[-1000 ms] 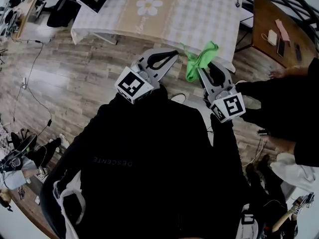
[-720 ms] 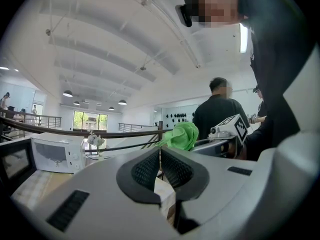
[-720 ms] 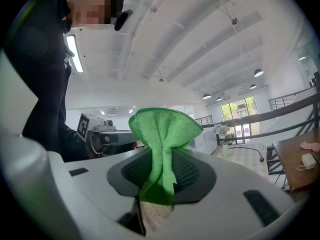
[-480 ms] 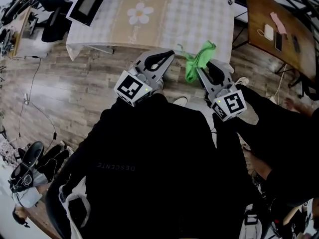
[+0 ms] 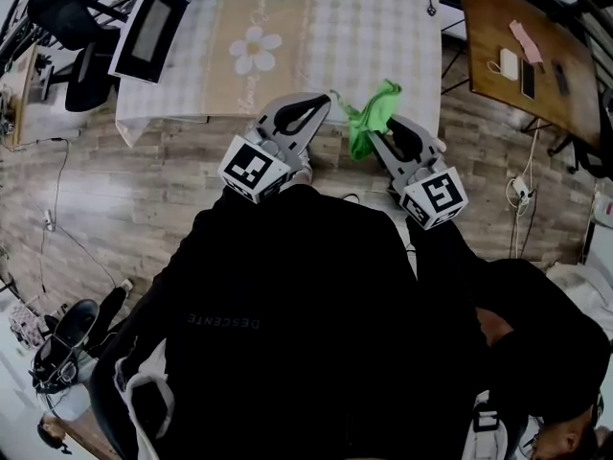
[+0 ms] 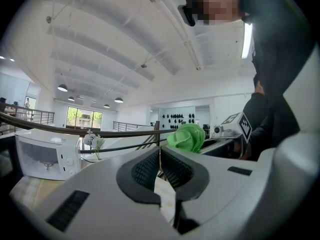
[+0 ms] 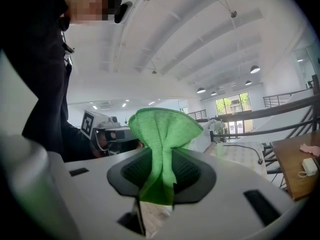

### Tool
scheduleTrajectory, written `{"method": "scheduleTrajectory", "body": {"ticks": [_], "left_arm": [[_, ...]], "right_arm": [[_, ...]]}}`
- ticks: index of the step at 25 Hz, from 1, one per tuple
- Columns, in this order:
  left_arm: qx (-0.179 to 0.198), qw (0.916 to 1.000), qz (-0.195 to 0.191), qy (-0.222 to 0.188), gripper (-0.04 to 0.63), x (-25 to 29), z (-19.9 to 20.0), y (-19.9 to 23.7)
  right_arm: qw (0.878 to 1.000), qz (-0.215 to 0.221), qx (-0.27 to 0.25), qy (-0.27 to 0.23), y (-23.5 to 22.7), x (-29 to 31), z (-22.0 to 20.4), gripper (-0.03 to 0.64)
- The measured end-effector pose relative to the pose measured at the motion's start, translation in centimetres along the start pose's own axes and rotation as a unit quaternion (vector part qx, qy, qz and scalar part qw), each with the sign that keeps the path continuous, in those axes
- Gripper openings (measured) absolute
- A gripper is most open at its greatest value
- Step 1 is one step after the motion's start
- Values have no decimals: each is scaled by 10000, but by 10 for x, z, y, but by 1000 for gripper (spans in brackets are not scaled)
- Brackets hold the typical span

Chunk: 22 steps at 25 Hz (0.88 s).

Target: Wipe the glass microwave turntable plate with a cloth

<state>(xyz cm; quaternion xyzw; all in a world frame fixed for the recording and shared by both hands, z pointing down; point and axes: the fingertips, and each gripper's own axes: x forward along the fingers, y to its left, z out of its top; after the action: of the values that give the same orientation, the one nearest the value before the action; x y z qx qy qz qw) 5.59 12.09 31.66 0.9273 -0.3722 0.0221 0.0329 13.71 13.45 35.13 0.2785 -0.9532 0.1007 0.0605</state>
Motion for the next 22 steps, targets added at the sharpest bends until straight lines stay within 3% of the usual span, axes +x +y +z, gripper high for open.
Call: {"method": "scheduleTrajectory", "body": {"ticks": [14, 22], "left_arm": [[-172, 9997, -98, -129, 21, 15, -6, 116], [-244, 9997, -56, 77, 21, 13, -31, 175]], "right_arm": [[9986, -372, 106, 368, -45, 104, 8, 132], [9960, -606, 124, 650, -61, 155, 0, 132]]}}
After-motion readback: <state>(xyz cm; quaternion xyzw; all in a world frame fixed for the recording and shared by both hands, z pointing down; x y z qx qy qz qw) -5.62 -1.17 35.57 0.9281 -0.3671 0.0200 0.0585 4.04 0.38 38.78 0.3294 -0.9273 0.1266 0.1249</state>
